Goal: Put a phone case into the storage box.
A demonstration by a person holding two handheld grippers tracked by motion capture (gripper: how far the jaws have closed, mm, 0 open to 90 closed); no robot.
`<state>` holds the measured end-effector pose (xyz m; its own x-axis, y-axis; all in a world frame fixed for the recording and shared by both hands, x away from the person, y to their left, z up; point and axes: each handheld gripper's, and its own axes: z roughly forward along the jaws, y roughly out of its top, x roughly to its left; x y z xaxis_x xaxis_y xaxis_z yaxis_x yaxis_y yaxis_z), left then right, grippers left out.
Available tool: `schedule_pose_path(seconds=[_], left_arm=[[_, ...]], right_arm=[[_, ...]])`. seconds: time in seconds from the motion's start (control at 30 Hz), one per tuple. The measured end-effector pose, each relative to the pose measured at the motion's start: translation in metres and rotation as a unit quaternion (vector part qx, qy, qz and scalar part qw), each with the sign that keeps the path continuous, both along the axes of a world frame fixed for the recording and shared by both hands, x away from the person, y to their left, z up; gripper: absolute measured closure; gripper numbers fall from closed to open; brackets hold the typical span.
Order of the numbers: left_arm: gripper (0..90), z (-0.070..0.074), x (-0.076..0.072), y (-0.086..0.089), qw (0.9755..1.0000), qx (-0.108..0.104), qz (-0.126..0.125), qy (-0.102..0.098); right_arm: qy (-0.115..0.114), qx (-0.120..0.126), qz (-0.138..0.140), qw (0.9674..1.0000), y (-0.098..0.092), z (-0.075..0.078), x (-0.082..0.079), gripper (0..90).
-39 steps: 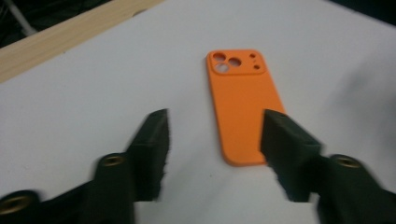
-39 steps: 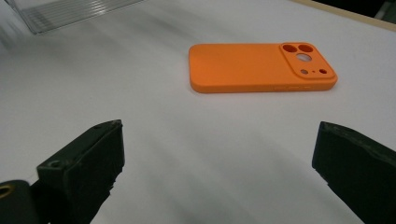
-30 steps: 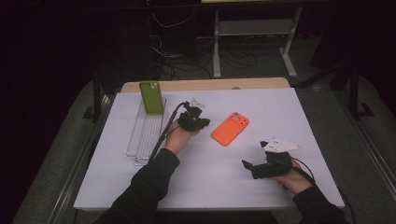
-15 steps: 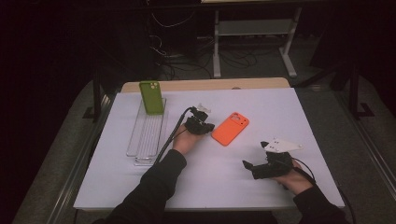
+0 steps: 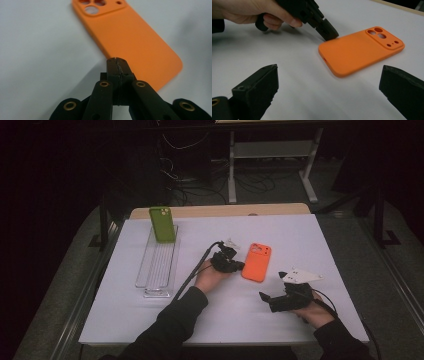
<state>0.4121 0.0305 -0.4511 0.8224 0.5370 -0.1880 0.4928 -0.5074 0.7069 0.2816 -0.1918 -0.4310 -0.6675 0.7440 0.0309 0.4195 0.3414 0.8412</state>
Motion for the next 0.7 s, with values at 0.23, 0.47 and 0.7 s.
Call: schedule_pose_path(seconds=[0.23, 0.47, 0.7], left_arm=[[89.9, 0.003, -0.011, -0.025, 0.9995, -0.009, -0.029, 0.005], [89.9, 0.002, -0.013, -0.042, 0.999, -0.027, -0.031, 0.019], [89.8, 0.002, -0.012, -0.05, 0.9986, -0.029, -0.041, 0.016]], right_arm=[[-0.002, 0.0, -0.001, 1.0, -0.001, 0.001, 0.0, 1.6], [-0.002, 0.0, 0.001, 1.0, -0.001, 0.0, 0.0, 1.6], [0.001, 0.001, 0.002, 1.0, 0.0, 0.0, 0.0, 1.6]])
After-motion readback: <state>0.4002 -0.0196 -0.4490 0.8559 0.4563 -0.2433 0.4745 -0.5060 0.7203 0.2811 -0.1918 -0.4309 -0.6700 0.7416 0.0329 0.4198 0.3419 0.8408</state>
